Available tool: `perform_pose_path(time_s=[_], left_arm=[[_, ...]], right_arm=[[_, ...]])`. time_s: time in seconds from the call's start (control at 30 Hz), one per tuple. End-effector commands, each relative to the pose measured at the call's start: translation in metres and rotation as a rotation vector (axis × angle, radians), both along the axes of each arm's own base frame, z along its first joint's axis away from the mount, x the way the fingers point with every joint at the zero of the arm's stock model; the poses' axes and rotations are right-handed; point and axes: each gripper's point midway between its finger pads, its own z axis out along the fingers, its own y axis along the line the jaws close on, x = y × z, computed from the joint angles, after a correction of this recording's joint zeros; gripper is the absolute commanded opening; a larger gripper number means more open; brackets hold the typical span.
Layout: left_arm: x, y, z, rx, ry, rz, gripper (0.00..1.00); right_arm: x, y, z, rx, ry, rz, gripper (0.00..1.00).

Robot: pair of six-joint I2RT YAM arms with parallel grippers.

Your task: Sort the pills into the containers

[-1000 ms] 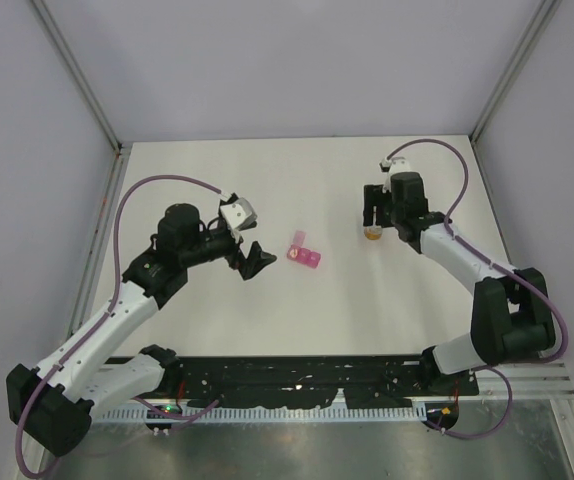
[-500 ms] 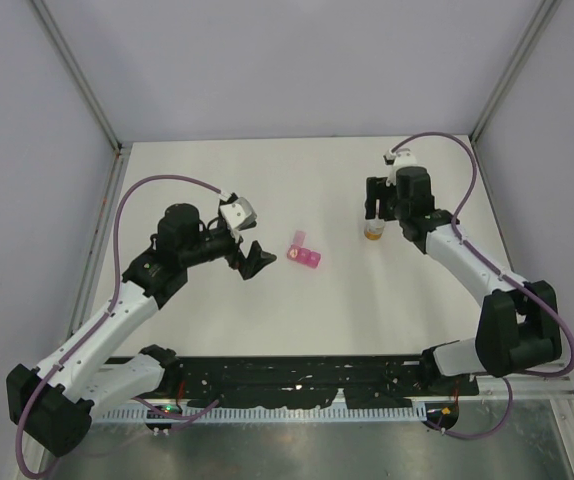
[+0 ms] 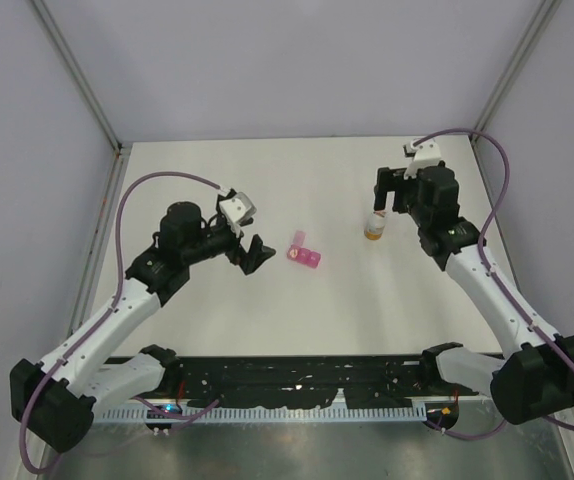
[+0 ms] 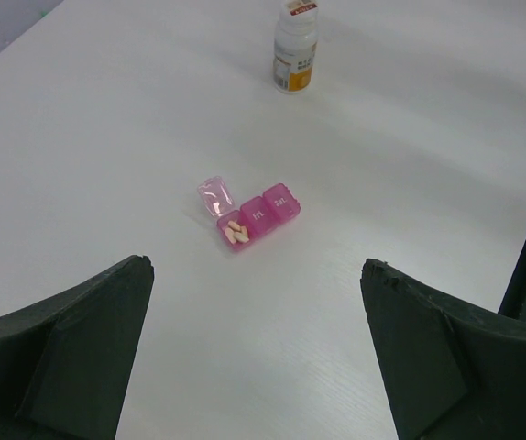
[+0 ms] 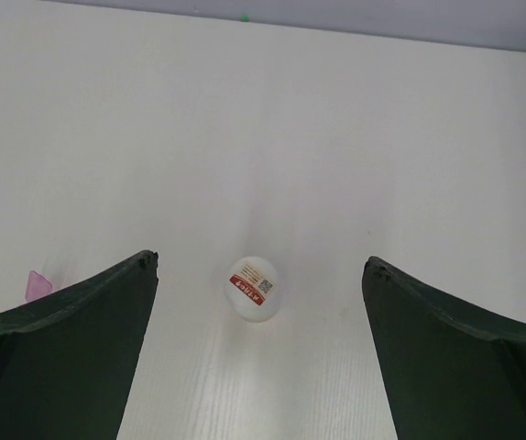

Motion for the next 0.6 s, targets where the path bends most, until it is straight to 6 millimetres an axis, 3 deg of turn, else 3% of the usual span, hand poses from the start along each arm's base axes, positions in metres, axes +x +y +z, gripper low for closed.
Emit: perform_pose_path(time_s=[0.0,0.23,0.47,0.57], left_arm=[[0.015,0.002,0.012,-0.037,-0.034,0.057,1.0],[0.024,0.006,0.006,-0.045,0.006,0.101,1.0],[0.036,0.009,0.0,-0.045,0.055,0.149,1.0],[0.039,0.012,0.0,-0.037,0.066,0.165,1.0]], right_arm=[[-0.007,-0.007,0.027,0.001,-0.081,-0.019,0.95],[-0.022,0.008,0.033,0.01,-0.102,0.101,0.95],[-0.043,0.052,0.034,0.018,-0.117,0.401,0.95],[-0.044,0.063,0.028,0.019,-0.094,0.454,0.95]])
